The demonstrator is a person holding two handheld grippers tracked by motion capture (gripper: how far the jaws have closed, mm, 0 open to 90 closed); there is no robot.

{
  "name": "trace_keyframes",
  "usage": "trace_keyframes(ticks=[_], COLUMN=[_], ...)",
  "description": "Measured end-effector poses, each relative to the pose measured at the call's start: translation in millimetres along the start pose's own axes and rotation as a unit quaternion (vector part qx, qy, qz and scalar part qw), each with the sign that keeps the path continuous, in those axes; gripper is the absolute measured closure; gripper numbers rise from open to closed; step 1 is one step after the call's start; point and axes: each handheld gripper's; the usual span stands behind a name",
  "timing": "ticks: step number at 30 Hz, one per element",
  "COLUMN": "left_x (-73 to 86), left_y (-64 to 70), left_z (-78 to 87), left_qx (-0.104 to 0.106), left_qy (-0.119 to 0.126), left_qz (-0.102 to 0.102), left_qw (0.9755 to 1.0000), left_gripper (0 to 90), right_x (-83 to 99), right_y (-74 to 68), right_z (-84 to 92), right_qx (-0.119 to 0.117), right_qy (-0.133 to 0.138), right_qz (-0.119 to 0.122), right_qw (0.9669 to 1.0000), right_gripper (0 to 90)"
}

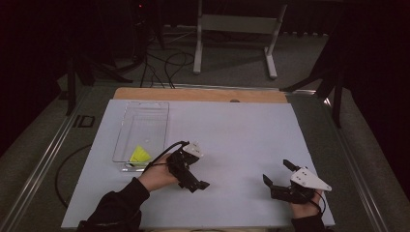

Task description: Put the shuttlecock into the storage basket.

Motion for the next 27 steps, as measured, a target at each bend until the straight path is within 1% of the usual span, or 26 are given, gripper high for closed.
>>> trace_keyframes(ticks=[2,3,4,7,10,16,20,25,26,27], left_x=[4.2,6.8,9.3,18.7,27.6,44.1,54.9,65.9,68.4,68.4], left_y=[1.2,1.9,1.5,0.8,0.7,1.7,3.0,5.1,5.7,5.7], left_z=[-2.2,-4.0,-5.0,-8.5,-10.3,-9.5,-8.2,-9.9,-10.4,-10.4], left_qx=[0.001,0.0,0.002,0.004,0.01,0.011,0.009,0.005,0.002,0.002], left_qy=[-0.006,-0.004,-0.009,-0.011,-0.005,0.001,0.004,-0.003,-0.006,-0.006], left_qz=[-0.002,0.002,0.005,0.012,0.019,0.026,0.03,0.03,0.03,0.03], left_qw=[1.0,1.0,0.9999,0.9999,0.9998,0.9996,0.9995,0.9995,0.9995,0.9995], left_gripper=[0.0,0.0,0.0,0.0,0.0,0.0,0.0,0.0,0.0,0.0], right_x=[-0.1,-0.2,-0.2,-0.1,-0.1,0.1,0.3,0.2,0.2,0.2], right_y=[-0.2,-0.2,-0.2,0.0,-0.1,-0.2,-0.7,-1.2,-1.1,-1.1], right_z=[0.1,0.3,0.3,0.4,0.3,-0.1,-0.8,-0.9,-0.9,-0.9], right_qx=[0.0,0.0,0.0,0.0,-0.001,-0.003,-0.004,-0.004,-0.005,-0.005], right_qy=[0.001,0.0,0.001,0.001,0.0,0.0,-0.002,-0.002,-0.002,-0.002], right_qz=[0.0,0.0,0.0,-0.001,-0.001,0.0,0.0,0.001,0.001,0.001], right_qw=[1.0,1.0,1.0,1.0,1.0,1.0,1.0,1.0,1.0,1.0], right_gripper=[9.2,9.3,9.3,9.3,9.3,9.3,9.3,9.3,9.3,9.3])
Point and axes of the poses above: each handheld gripper's, and its own axes: z roughly backward along the jaws, x roughly out of its underside, y roughly to its right, and after that the axes turned 13 degrees about x, right-handed
